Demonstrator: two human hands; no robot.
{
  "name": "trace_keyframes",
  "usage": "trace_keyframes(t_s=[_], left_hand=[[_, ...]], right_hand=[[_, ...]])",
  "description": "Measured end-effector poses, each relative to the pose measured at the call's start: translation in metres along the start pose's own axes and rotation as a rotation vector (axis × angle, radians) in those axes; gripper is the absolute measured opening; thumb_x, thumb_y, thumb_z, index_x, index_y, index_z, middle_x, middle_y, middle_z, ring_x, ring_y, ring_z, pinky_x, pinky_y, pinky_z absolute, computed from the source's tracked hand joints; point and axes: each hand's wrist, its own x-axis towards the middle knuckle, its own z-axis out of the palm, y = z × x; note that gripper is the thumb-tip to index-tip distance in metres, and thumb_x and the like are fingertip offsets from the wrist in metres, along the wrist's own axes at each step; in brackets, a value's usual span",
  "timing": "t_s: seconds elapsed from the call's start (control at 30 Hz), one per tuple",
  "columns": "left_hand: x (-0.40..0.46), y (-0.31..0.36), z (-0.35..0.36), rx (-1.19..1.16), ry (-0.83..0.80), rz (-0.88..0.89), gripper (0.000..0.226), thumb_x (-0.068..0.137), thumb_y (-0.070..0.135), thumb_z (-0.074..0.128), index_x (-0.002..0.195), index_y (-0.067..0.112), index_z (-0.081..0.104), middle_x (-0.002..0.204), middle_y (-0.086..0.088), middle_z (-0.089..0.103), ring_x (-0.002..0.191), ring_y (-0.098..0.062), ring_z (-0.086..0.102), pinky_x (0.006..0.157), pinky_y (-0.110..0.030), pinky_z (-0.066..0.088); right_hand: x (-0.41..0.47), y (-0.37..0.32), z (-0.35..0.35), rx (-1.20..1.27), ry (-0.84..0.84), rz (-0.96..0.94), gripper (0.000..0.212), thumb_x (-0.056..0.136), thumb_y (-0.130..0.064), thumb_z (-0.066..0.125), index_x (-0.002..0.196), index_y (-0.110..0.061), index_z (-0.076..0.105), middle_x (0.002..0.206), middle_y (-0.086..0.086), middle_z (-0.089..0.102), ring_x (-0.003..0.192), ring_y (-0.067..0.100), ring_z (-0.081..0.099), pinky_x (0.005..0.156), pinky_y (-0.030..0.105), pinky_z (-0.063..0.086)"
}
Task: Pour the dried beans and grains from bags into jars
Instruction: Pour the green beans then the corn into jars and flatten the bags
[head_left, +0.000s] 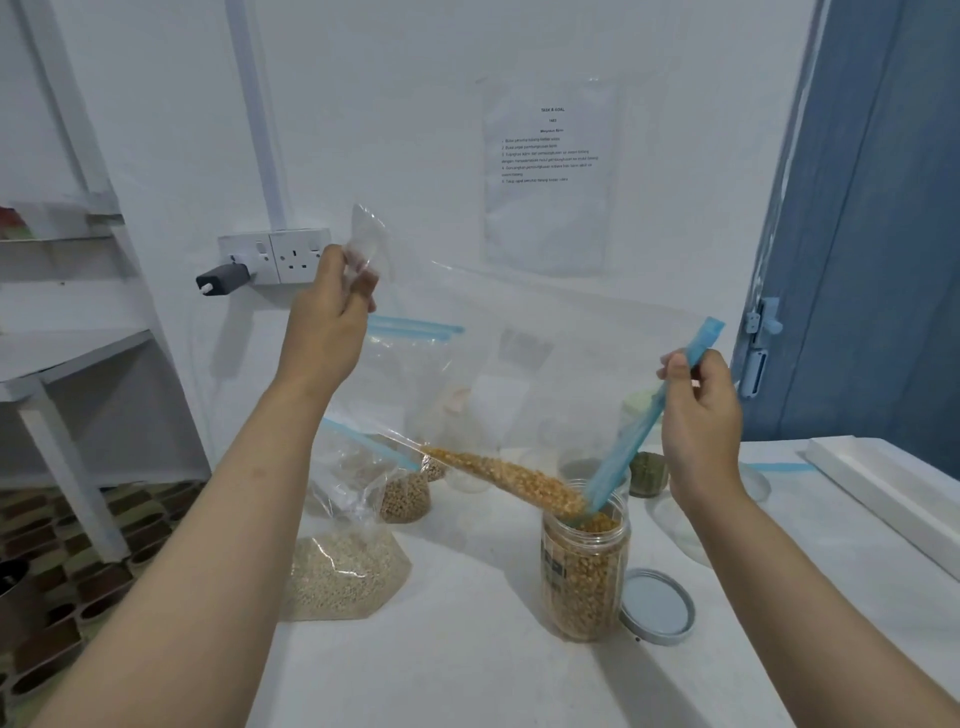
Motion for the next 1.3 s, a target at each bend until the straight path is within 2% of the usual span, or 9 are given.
trace_keyframes(t_s=[0.1,0.17,0.4,0.73,0.87,0.93,1.1,1.3], left_hand=[[0.001,0.001,0.001,-0.016,0.011,-0.001,0.007,0.103,0.031,0.046,0.103,0.023,0.045,0.077,0.009,0.057,0.075,-0.015,0.056,0.074,-0.033,0.045],[0.000,0.003,0.002,-0.006,0.019,-0.009,0.006,0.103,0.031,0.046,0.104,0.025,0.044,0.078,0.007,0.058,0.075,-0.013,0.056,0.070,-0.030,0.043],[0.000,0.010,0.004,-0.002,0.039,-0.029,0.025,0.103,0.040,0.046,0.112,0.018,0.048,0.078,0.008,0.059,0.066,0.006,0.052,0.061,-0.018,0.038],[-0.002,0.015,0.007,-0.007,0.053,-0.027,0.024,0.103,0.037,0.045,0.113,0.016,0.049,0.078,0.008,0.059,0.070,0.000,0.052,0.062,-0.021,0.039],[-0.003,0.024,0.012,0.011,0.045,-0.009,0.028,0.103,0.039,0.044,0.114,0.014,0.049,0.081,0.004,0.058,0.068,0.007,0.051,0.058,-0.008,0.036],[-0.004,0.027,0.013,0.021,0.045,0.003,0.028,0.104,0.039,0.043,0.113,0.013,0.050,0.082,0.002,0.058,0.068,0.009,0.051,0.059,-0.006,0.036],[-0.006,0.028,0.014,0.002,0.061,0.008,0.022,0.104,0.036,0.044,0.110,0.015,0.049,0.082,0.003,0.057,0.076,-0.008,0.053,0.059,-0.007,0.036],[-0.006,0.028,0.015,-0.003,0.066,0.021,0.013,0.104,0.035,0.044,0.102,0.022,0.044,0.083,0.007,0.056,0.082,-0.015,0.057,0.060,-0.008,0.037]], right_hand=[[0.000,0.000,-0.002,0.000,-0.036,0.014,0.019,0.105,-0.029,0.044,0.103,-0.018,0.059,0.088,-0.010,0.060,0.083,0.003,0.054,0.074,0.018,0.043],[0.001,0.000,-0.003,0.000,-0.036,0.020,0.018,0.105,-0.029,0.044,0.103,-0.018,0.059,0.088,-0.010,0.060,0.084,0.004,0.054,0.075,0.020,0.044],[-0.002,-0.001,-0.006,-0.012,-0.044,0.011,0.018,0.105,-0.029,0.044,0.101,-0.019,0.059,0.086,-0.011,0.059,0.082,0.005,0.054,0.076,0.021,0.045],[-0.002,-0.001,-0.009,0.019,-0.046,0.020,0.018,0.104,-0.031,0.047,0.103,-0.022,0.063,0.086,-0.013,0.060,0.081,0.002,0.052,0.075,0.020,0.045],[0.000,0.000,-0.010,0.028,-0.021,0.026,0.018,0.104,-0.030,0.049,0.103,-0.023,0.065,0.085,-0.014,0.059,0.080,0.003,0.052,0.074,0.019,0.044],[-0.002,0.000,-0.010,0.016,-0.020,0.012,0.016,0.104,-0.030,0.049,0.101,-0.024,0.064,0.085,-0.012,0.060,0.080,0.004,0.052,0.073,0.020,0.044],[-0.005,0.002,-0.010,-0.027,-0.049,-0.018,0.016,0.104,-0.030,0.048,0.100,-0.024,0.063,0.087,-0.011,0.061,0.078,0.004,0.051,0.071,0.018,0.044],[-0.004,0.000,-0.009,-0.031,-0.078,-0.008,0.017,0.103,-0.030,0.049,0.097,-0.024,0.063,0.087,-0.012,0.062,0.077,0.004,0.051,0.070,0.018,0.044]])
